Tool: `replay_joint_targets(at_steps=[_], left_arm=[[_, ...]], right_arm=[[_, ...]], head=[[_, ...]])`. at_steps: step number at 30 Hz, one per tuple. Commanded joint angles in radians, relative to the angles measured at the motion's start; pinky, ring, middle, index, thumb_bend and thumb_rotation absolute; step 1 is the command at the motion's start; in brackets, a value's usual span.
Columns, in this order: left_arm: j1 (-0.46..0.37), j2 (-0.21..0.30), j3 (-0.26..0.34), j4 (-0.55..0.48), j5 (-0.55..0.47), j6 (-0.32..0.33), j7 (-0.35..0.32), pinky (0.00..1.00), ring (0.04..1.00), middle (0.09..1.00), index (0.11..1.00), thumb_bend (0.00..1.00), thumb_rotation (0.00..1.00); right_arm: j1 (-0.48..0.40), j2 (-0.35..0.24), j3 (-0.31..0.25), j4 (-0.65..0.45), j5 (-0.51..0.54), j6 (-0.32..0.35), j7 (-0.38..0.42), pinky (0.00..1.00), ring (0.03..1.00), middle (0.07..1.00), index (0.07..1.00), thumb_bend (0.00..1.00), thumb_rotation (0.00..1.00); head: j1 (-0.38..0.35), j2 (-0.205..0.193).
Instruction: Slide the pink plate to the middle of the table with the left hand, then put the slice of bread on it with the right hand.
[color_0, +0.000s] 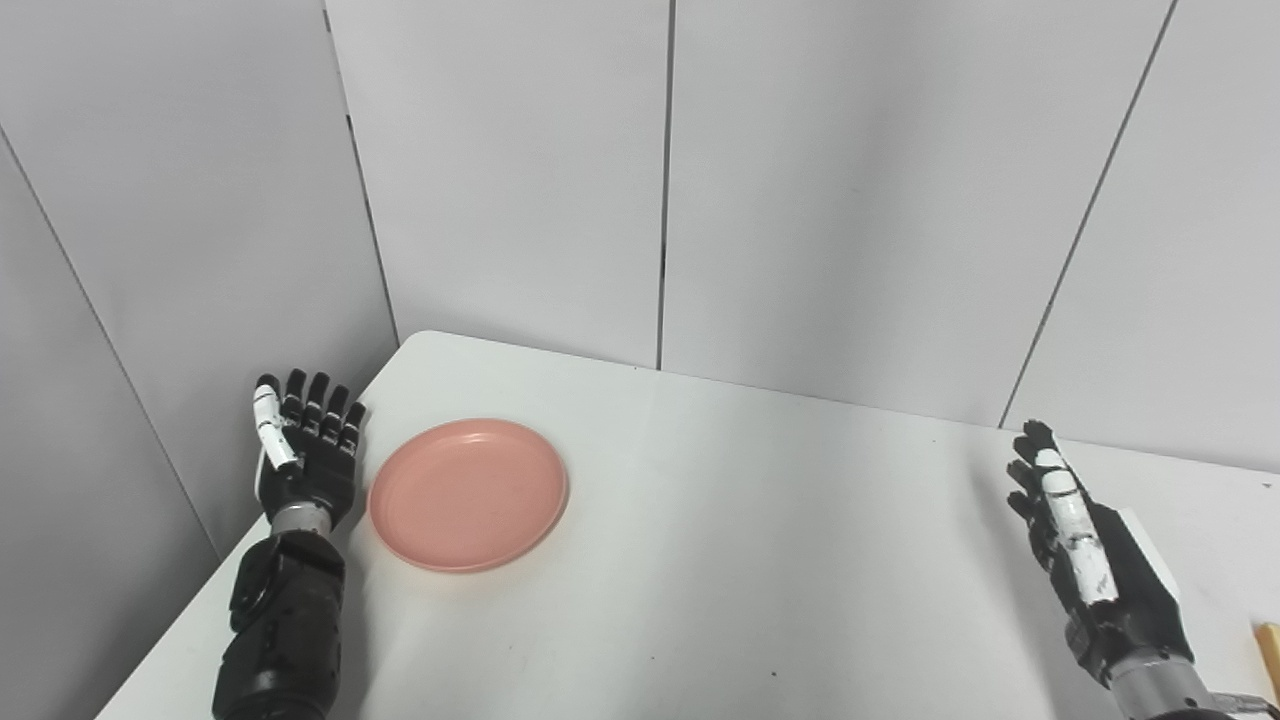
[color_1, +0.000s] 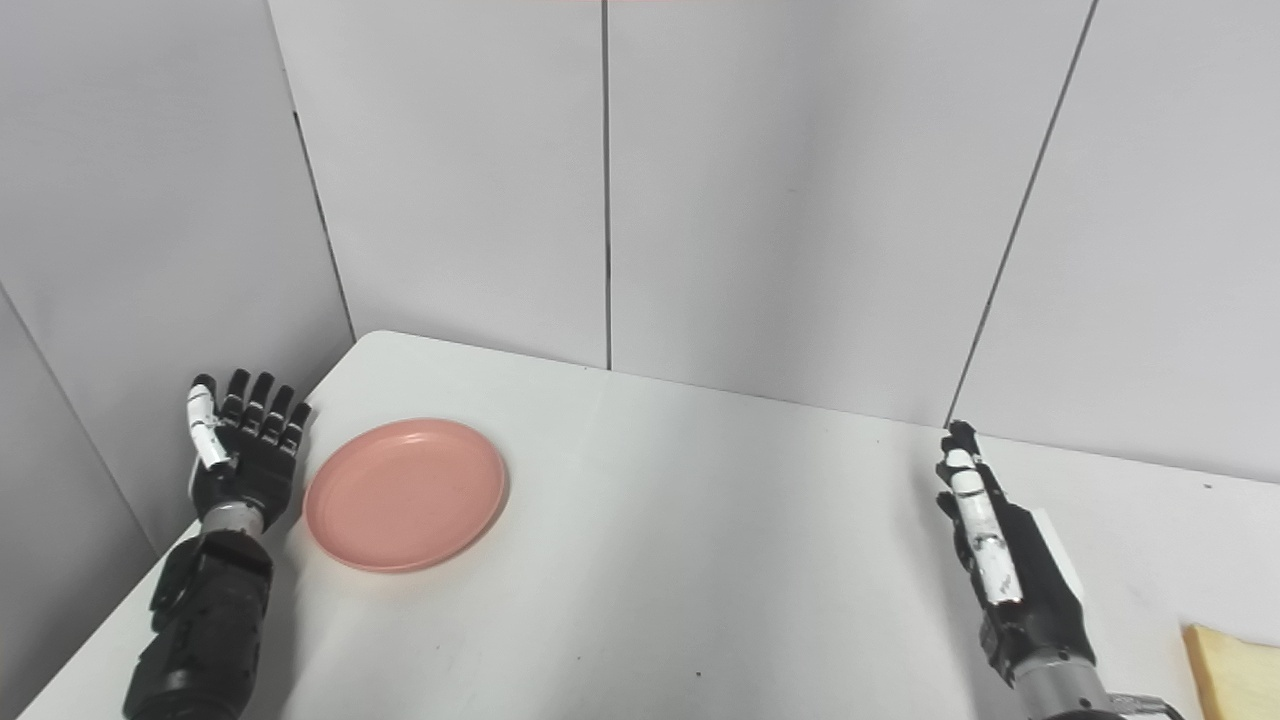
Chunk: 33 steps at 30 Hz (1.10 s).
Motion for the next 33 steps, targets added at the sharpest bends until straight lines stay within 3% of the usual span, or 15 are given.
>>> replay_joint_targets(at_steps=[1, 6, 11, 13, 18, 24, 33], left_arm=[[-0.031, 0.024, -0.007, 0.018, 0.016, -0.026, -0.009, 1.00, 1.000, 1.000, 1.000, 0.35, 1.00], [-0.048, 0.031, -0.027, 0.074, 0.035, -0.044, -0.028, 1.00, 1.000, 1.000, 1.000, 0.36, 1.00], [-0.066, 0.017, -0.036, 0.083, 0.033, -0.021, -0.035, 1.00, 1.000, 1.000, 1.000, 0.38, 1.00], [-0.073, 0.010, -0.051, 0.086, 0.041, -0.005, -0.040, 1.00, 1.000, 1.000, 1.000, 0.38, 1.00], [-0.084, -0.014, -0.124, 0.089, 0.140, -0.011, 0.028, 0.99, 0.978, 0.974, 0.973, 0.38, 1.00], [-0.101, -0.053, -0.171, 0.109, 0.164, -0.025, 0.000, 1.00, 0.992, 0.995, 0.988, 0.41, 1.00], [-0.100, -0.092, -0.241, 0.064, 0.206, 0.049, 0.012, 1.00, 0.986, 0.985, 0.988, 0.37, 1.00]], right_arm=[[-0.035, -0.009, -0.002, -0.032, 0.002, -0.015, -0.002, 1.00, 1.000, 1.000, 1.000, 0.05, 1.00], [-0.036, -0.007, -0.003, -0.036, 0.008, -0.009, 0.001, 1.00, 1.000, 1.000, 1.000, 0.05, 1.00], [-0.037, 0.000, -0.003, -0.044, 0.008, 0.004, -0.006, 1.00, 1.000, 1.000, 1.000, 0.05, 1.00], [-0.037, 0.003, -0.005, -0.049, 0.010, 0.013, -0.009, 1.00, 1.000, 1.000, 1.000, 0.05, 1.00], [-0.036, 0.003, 0.000, -0.048, 0.002, 0.005, -0.010, 1.00, 1.000, 1.000, 1.000, 0.06, 1.00], [-0.032, 0.000, 0.009, -0.052, -0.011, 0.001, -0.008, 1.00, 1.000, 1.000, 1.000, 0.08, 1.00], [-0.029, 0.001, 0.012, -0.053, -0.009, -0.010, 0.000, 1.00, 1.000, 1.000, 1.000, 0.08, 1.00]], head=[[-0.002, 0.001], [-0.005, 0.004], [-0.010, 0.006], [-0.011, 0.006], [-0.018, 0.008], [-0.026, 0.010], [-0.048, 0.012]])
